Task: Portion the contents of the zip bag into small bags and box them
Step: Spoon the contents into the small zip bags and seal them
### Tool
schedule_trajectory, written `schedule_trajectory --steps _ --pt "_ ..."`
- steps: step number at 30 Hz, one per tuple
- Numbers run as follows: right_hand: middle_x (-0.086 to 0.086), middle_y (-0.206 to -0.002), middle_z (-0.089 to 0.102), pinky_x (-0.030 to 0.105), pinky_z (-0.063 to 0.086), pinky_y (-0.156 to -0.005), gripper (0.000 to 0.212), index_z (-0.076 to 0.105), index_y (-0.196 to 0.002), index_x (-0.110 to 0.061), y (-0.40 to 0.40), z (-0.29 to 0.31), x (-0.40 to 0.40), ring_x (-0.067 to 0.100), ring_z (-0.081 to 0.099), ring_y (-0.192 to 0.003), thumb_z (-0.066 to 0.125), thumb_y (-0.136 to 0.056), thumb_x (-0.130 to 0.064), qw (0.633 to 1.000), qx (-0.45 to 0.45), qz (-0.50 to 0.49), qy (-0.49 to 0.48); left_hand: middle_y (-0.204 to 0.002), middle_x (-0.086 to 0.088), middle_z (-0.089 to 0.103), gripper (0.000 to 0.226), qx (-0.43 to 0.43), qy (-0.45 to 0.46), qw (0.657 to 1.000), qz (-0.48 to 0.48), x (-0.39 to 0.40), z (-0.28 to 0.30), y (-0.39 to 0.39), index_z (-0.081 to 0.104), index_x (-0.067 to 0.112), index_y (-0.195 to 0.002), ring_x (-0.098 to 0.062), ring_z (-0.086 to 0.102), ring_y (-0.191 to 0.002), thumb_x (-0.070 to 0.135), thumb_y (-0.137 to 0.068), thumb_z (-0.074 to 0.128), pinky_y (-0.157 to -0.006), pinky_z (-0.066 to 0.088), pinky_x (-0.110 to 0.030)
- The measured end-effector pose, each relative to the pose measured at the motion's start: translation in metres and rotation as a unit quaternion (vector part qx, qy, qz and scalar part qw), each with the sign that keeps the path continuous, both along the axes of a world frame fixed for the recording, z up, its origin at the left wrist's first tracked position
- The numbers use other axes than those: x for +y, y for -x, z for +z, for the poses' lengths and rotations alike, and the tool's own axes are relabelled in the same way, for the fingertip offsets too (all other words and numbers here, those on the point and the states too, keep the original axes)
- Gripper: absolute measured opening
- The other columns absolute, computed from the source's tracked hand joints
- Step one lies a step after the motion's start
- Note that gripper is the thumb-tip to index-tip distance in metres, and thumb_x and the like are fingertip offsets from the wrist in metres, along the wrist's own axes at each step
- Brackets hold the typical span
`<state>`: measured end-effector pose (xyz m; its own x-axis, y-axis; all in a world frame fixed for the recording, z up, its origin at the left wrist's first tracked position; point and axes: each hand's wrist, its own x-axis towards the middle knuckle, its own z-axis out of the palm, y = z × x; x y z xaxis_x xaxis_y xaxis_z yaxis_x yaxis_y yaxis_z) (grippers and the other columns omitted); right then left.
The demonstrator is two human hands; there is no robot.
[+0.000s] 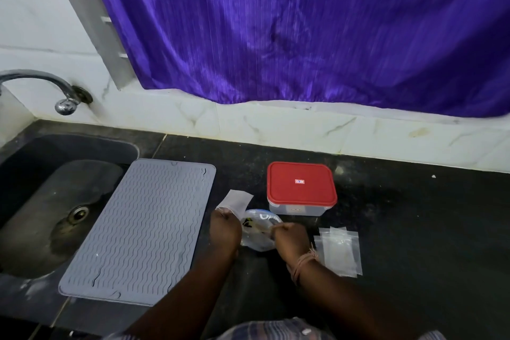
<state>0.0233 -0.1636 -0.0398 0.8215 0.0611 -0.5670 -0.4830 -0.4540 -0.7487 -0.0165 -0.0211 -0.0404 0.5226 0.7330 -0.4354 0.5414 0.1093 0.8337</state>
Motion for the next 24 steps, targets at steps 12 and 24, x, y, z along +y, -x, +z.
schedule_trajectory --steps 12,24 --pt "0.009 -0.056 0.047 0.023 0.023 -0.042 0.019 0.074 -0.073 -0.002 0.013 0.013 -0.022 0.011 0.032 -0.039 0.058 -0.081 0.0 0.983 0.051 -0.1 -0.147 -0.095 0.003 0.064 0.025 0.031 -0.201 0.978 -0.054 0.02 0.044 0.019 0.068 0.011 -0.106 -0.017 0.067 -0.088 0.032 -0.105 0.054 -0.07 0.047 -0.025" --pt "0.001 -0.048 0.043 0.023 0.026 -0.041 0.029 0.068 -0.062 -0.014 0.021 0.07 -0.024 0.011 0.033 -0.039 0.062 -0.089 -0.005 0.98 -0.005 -0.053 -0.19 -0.071 -0.002 0.063 0.025 0.055 -0.335 0.929 -0.151 0.021 0.067 0.026 0.068 0.01 -0.077 -0.008 0.058 -0.059 0.011 -0.099 0.056 -0.049 0.041 -0.02"
